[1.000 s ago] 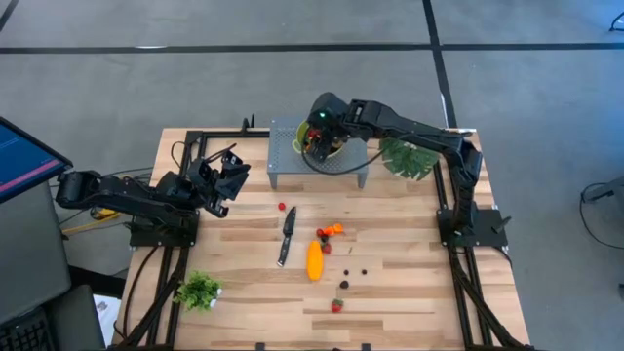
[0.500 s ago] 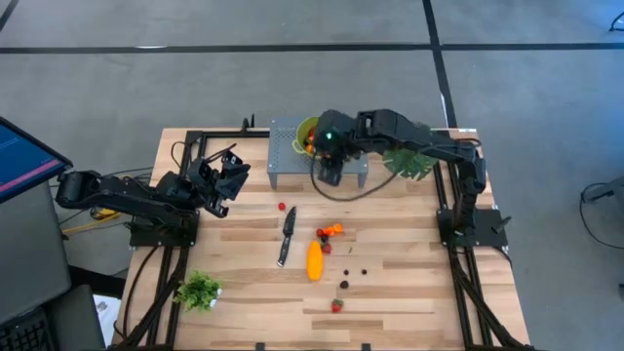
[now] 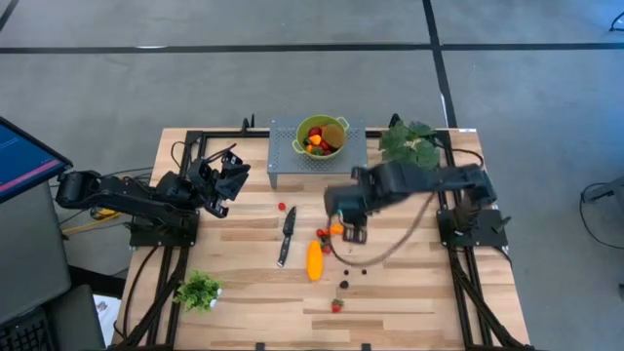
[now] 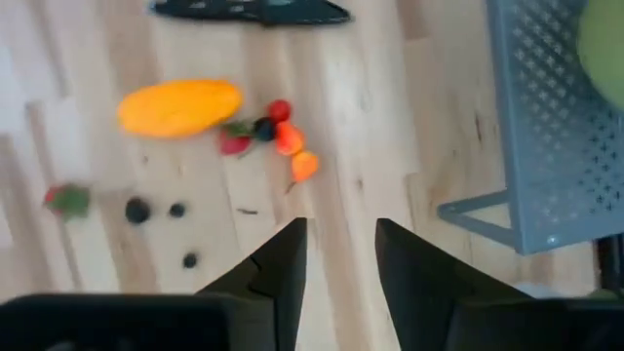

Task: Pick & Place Fruit
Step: Put the blueberry into the green strainer bowl on the shelf

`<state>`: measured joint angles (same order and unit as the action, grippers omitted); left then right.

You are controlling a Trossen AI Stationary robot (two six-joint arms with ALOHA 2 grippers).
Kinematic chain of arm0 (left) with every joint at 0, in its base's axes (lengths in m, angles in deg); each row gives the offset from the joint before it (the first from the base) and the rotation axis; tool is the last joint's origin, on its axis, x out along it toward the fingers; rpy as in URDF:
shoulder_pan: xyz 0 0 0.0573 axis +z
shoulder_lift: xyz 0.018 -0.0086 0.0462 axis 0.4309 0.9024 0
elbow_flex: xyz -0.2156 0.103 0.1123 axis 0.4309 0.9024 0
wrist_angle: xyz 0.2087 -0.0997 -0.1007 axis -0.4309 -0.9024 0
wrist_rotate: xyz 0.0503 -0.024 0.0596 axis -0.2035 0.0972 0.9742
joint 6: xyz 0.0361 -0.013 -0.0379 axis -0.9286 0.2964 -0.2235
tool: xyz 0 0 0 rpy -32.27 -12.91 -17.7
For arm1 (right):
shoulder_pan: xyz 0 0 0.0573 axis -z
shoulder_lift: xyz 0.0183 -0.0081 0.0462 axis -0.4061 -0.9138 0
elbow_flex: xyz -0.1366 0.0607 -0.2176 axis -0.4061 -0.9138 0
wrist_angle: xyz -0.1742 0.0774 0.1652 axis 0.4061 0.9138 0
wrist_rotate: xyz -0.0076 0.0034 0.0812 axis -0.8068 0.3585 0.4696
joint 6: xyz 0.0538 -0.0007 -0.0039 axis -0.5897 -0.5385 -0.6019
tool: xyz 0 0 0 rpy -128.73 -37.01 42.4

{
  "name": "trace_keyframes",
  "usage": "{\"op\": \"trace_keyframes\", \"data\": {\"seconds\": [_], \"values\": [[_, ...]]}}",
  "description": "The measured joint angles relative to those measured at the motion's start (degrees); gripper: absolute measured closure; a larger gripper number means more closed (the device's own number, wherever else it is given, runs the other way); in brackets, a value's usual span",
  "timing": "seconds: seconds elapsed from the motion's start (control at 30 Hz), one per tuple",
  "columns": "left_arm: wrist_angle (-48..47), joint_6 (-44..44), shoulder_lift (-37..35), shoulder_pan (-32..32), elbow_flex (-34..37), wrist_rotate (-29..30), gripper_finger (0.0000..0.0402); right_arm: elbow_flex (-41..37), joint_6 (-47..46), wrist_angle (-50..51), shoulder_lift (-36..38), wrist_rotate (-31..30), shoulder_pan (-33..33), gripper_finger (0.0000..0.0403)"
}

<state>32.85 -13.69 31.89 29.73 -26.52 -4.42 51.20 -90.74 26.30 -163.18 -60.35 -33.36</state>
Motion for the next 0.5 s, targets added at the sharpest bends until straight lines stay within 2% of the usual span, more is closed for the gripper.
{"op": "trace_keyframes", "data": {"seconds": [0.17,0.37,0.5], "values": [[-0.02,0.00,0.00,-0.02,0.00,0.02,0.0296,-0.54,-2.28,0.29,-0.32,-9.25,-6.69,0.0295],[-0.02,0.00,0.00,0.00,0.00,0.07,0.0296,-0.50,-2.49,-0.07,-0.37,-15.53,-12.74,0.0296],[0.00,-0.02,0.00,0.00,0.00,0.27,0.0296,-0.50,-3.38,0.43,-0.26,-18.75,-14.56,0.0303]]}}
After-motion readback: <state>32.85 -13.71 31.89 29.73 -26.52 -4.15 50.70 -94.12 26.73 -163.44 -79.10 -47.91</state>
